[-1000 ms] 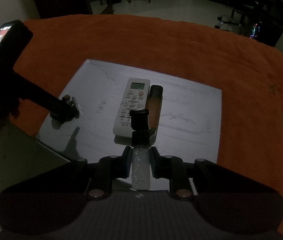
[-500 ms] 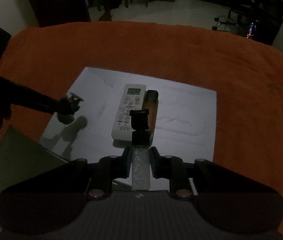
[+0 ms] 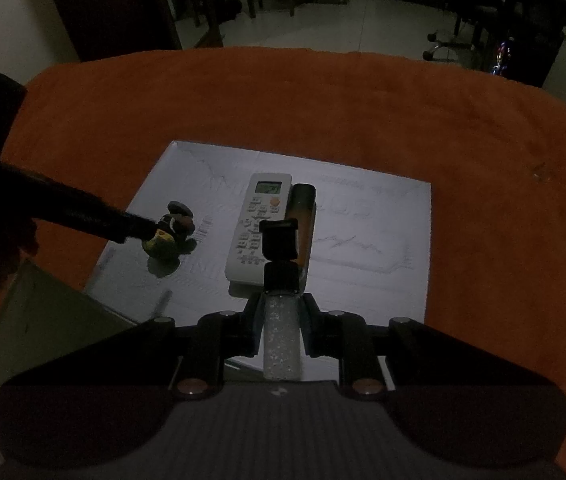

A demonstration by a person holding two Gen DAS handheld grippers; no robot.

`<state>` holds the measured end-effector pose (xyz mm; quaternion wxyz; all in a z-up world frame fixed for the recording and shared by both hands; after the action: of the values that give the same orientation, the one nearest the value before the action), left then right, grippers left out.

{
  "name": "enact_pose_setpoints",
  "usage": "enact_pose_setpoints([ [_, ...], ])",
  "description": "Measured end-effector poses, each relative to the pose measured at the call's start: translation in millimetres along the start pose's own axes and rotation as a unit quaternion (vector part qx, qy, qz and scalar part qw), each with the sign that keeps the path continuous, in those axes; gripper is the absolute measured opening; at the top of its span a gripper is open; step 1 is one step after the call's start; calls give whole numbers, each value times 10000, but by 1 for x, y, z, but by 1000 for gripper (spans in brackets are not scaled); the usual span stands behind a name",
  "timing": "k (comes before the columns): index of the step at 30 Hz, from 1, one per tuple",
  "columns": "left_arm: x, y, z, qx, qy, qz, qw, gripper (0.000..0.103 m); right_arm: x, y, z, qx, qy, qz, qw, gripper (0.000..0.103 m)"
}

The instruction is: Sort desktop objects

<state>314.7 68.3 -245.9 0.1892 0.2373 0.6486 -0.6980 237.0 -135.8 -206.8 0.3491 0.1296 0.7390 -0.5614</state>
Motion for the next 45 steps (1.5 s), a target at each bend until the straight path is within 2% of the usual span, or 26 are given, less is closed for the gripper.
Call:
enact_pose_setpoints([
  [2,0,5,8,110,76,-48,9999,96,0,0,-1,-1,0,6,10000,22],
  [6,6,22,16,100,152,-266,9995,96,0,0,-1,-2,12,17,10000,22],
  [9,11,35,23,91,210,-429,9988,85,3,1,0,-2,26,16,10000,22],
  [11,16,44,27,96,248,-561,9981,62,3,1,0,-10,18,18,10000,22],
  [12,22,47,27,123,273,-655,9974,47,3,1,0,-7,25,22,10000,22],
  [15,33,42,31,86,540,-521,9971,33,4,1,0,-10,24,39,10000,22],
  [18,32,39,31,112,418,-451,9980,32,5,2,0,-12,12,52,10000,22],
  [24,26,25,35,393,292,-179,9986,32,6,3,2,-8,23,45,10000,22],
  [29,13,6,25,340,50,22,9994,30,4,1,3,-30,72,44,10000,22],
  [34,0,-13,15,481,-179,183,9985,26,-2,-5,5,-42,95,118,9999,22],
  [36,-7,-19,11,550,-264,237,9979,18,-5,-8,5,-47,107,143,9998,22],
  [37,-11,-21,9,626,-279,248,9973,3,-6,-9,5,-48,116,163,9998,22],
  [41,-15,-33,9,817,-328,317,9956,3,-10,-14,4,-85,108,212,9997,22],
  [45,-10,-25,11,655,-154,183,9976,6,-10,-13,2,-82,87,179,9998,22],
])
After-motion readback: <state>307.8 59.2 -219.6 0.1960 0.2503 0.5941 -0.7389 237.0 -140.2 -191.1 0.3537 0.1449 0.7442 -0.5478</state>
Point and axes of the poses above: each gripper's, at about its wrist camera, not at the fingertips, and y roughly the way its jaws point, z to its right, x to its underside, the point moved 5 cm from there along y, roughly the way its jaws point, and after that the axes turned 12 degrees about z, right-handed, at the moved point
